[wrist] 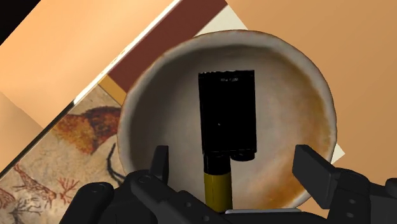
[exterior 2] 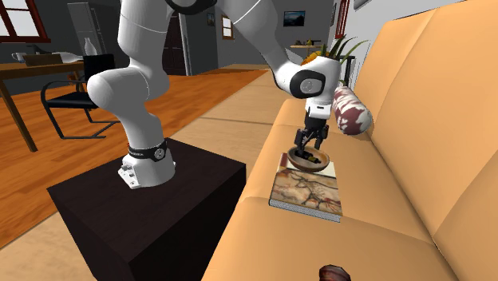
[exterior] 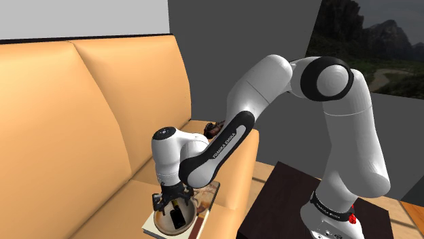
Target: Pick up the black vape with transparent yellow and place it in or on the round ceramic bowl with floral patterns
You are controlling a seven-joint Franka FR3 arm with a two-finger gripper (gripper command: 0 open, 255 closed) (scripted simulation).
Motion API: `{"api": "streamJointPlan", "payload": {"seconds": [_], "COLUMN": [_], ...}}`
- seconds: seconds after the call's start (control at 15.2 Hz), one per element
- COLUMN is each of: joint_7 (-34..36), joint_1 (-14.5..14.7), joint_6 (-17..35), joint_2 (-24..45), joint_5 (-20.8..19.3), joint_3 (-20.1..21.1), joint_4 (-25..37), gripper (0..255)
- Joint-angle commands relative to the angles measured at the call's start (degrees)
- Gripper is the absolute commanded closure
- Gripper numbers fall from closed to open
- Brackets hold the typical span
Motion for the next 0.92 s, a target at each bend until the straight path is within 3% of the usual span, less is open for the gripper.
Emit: {"api": "streamJointPlan", "payload": {"seconds": [0.0,0.33,0.86], "joint_7": [0.0,-1.91,-1.91], "joint_1": [0.0,-1.55,-1.53], "joint_6": [0.0,-5.66,-5.66], "joint_2": [0.0,-4.85,-4.86], "joint_5": [0.0,2.93,2.94], "joint_3": [0.0,1.88,1.87], "joint_4": [0.0,1.18,1.18], "gripper": [0,0,0]}}
